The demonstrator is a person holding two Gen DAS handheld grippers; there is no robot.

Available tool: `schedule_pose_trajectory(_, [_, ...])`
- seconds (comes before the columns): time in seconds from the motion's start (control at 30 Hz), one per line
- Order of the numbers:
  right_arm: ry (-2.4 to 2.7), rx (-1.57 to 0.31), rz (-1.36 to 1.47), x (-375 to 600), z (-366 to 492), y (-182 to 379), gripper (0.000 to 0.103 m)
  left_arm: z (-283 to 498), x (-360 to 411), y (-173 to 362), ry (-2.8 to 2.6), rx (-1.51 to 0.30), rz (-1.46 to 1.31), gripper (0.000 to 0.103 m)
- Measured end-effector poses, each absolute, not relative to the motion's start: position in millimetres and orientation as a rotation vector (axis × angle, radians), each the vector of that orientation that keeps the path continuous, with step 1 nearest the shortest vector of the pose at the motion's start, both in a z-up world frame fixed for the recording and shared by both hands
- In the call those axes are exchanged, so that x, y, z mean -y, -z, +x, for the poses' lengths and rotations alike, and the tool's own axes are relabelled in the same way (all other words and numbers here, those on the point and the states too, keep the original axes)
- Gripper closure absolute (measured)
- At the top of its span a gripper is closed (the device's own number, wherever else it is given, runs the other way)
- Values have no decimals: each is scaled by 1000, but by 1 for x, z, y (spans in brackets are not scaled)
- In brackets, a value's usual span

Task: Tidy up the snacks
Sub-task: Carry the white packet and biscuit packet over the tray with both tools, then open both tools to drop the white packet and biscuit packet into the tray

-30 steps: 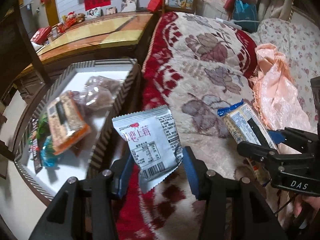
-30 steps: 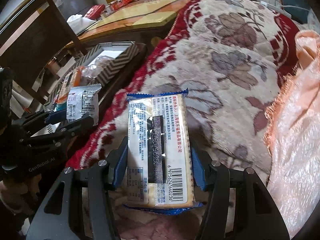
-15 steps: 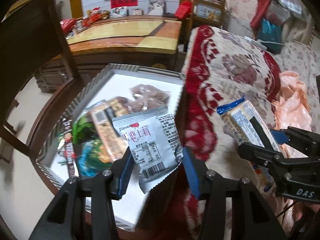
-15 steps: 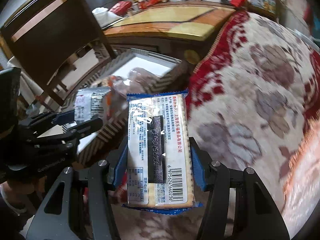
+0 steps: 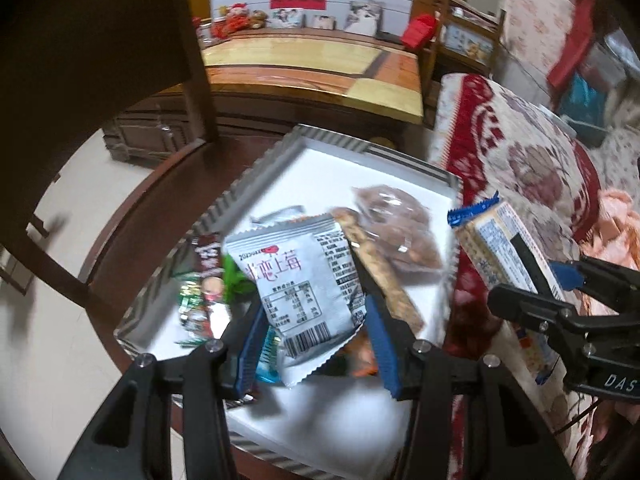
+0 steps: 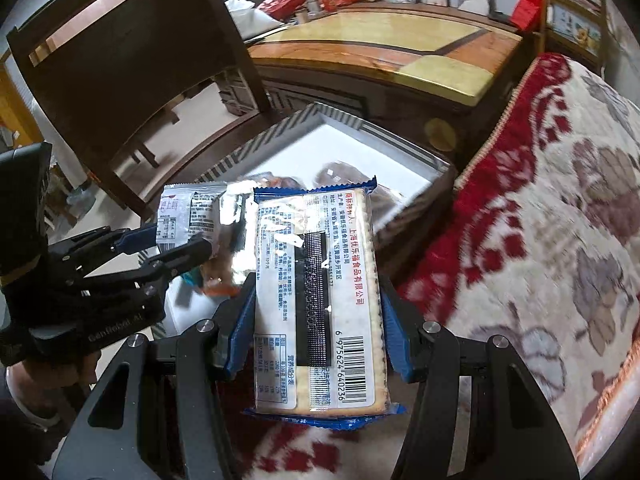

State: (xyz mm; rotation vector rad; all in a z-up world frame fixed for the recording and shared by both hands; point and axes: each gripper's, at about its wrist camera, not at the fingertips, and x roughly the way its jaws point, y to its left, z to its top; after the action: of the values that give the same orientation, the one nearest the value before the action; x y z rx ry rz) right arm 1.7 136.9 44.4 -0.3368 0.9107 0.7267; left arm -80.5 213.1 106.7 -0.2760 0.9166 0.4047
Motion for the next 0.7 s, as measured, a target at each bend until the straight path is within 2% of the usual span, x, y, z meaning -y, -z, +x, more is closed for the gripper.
schedule_pose_trajectory(0.7, [-730,-955,-365,-207,45,-10,48,-73,-243,-80,-437,-944,-322,52])
